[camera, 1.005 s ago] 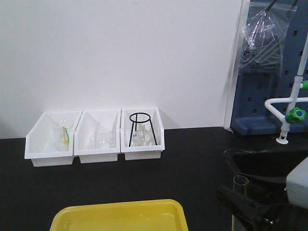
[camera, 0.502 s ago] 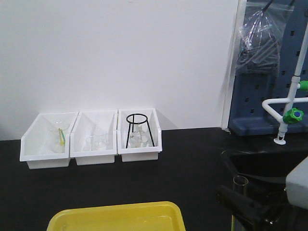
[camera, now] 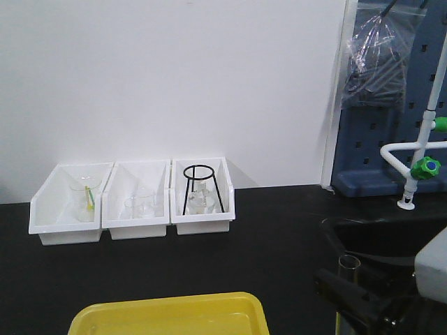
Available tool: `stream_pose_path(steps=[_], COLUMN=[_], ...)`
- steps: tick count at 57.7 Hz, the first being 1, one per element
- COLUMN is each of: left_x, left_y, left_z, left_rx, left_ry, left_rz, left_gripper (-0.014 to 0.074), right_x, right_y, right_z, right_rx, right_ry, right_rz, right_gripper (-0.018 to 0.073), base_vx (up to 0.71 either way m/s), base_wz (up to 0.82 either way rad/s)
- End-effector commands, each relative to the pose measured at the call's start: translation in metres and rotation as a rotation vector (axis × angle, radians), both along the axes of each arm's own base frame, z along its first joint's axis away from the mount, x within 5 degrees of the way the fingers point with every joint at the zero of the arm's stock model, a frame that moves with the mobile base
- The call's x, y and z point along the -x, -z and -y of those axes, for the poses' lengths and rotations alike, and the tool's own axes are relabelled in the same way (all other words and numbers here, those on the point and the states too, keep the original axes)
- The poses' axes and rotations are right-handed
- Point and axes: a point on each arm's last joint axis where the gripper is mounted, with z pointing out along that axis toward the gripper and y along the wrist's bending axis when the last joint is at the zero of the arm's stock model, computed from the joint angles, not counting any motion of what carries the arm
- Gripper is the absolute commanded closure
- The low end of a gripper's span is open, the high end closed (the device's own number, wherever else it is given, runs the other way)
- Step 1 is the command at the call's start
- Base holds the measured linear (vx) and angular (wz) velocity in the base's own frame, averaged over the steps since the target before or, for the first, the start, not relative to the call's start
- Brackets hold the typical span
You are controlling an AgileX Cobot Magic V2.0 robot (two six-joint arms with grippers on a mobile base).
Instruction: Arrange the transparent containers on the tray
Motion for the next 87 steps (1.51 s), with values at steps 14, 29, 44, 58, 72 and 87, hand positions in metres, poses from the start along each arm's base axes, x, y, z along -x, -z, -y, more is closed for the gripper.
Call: stream_pose_path(steps=[14, 29, 44, 58, 72, 87], left_x=[-0.010, -0.069, -0.151, -0.206, -0.222, -0.226], left_y=[0.000, 0.032, 0.032, 0.070, 0.119, 0.137], left_z=[0.005, 0.025, 0.049, 0.067, 0.071, 0.072], left_rx=[0.065, 0.117, 0.089, 0.099, 0.067, 0.074], left_ry=[0.003, -0.018, -0.029, -0.048, -0.074, -0.098], left_rz=[-0.082, -0.415, -0.600, -0.754, -0.897, -0.951], left_gripper=[0.0601, 0.0597, 0.0597, 0.0597, 0.0592, 0.0506], right_x=[0.001, -0.007, -0.012, -0.012, -0.013, -0.013], right_y=[-0.019, -0.012, -0.006, -0.005, -0.005, -0.005], right_z=[-0.001, -0.007, -0.011, -0.011, -0.011, -0.011], right_rx=[-0.062, -0.042, -0.026, -0.021, -0.018, -0.016], right_ry=[-0.021, -0.022, -0.022, -0.022, -0.021, -0.021], right_rz=[0.100, 0.070, 0.048, 0.046, 0.045, 0.042], right_gripper=[0.0571, 0.0571, 0.0571, 0.0571, 0.0571, 0.0571], base_vx=[0.00, 0.00, 0.00, 0.00, 0.00, 0.00], base_wz=[0.00, 0.00, 0.00, 0.00, 0.00, 0.00])
